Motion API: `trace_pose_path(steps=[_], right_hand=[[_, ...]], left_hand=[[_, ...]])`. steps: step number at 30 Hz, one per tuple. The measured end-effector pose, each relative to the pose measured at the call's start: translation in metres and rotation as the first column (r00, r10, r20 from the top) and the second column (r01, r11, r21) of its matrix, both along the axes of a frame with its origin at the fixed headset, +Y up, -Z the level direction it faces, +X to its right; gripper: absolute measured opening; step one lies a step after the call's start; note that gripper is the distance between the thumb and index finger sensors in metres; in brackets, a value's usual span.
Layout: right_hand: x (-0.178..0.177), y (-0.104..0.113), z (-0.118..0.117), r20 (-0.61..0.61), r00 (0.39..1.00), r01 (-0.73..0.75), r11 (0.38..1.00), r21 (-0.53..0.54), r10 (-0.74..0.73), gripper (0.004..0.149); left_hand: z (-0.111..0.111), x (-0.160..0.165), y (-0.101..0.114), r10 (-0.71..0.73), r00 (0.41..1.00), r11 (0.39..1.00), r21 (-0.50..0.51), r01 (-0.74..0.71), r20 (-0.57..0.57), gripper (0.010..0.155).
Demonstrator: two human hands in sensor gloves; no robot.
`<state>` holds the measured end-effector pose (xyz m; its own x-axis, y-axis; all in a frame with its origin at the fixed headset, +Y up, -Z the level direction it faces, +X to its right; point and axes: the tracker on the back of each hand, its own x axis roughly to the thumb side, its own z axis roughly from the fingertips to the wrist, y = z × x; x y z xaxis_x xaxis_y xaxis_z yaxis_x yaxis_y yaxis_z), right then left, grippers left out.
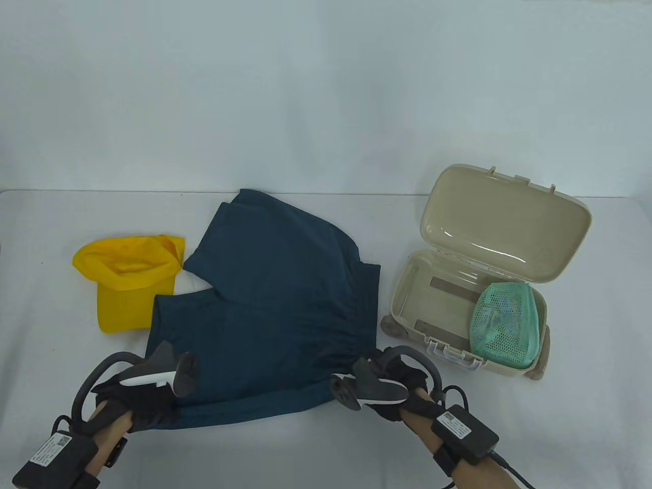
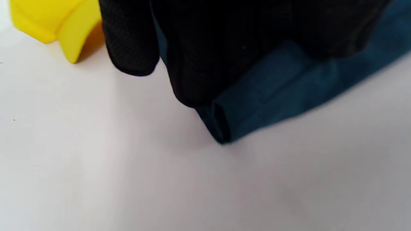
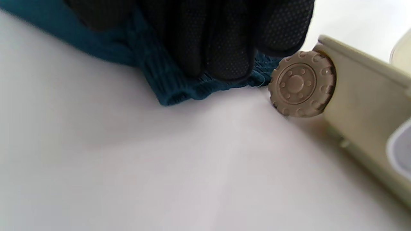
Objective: Pack suitcase
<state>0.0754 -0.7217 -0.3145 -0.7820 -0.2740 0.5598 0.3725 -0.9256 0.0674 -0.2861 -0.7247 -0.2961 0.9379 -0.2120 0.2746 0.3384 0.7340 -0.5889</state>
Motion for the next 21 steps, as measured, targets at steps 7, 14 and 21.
trace_pose_path(steps=[7, 14, 21], right_hand=[[0.001, 0.012, -0.022, 0.176, 0.965, 0.208, 0.975, -0.072, -0.193, 0.069], [-0.020, -0.023, -0.012, 0.154, 0.988, -0.006, 0.986, -0.169, 0.033, 0.085], [-0.018, -0.020, -0.010, 0.140, 0.990, -0.003, 0.980, -0.197, 0.031, 0.085]], left_hand=[[-0.010, -0.009, -0.016, 0.127, 0.984, 0.991, 0.062, -0.120, -0.127, 0.095], [-0.006, -0.022, -0.032, -0.031, 0.991, 0.998, -0.059, 0.023, -0.128, 0.103], [-0.006, -0.026, -0.028, -0.069, 0.990, 0.992, -0.114, 0.055, -0.121, 0.103]])
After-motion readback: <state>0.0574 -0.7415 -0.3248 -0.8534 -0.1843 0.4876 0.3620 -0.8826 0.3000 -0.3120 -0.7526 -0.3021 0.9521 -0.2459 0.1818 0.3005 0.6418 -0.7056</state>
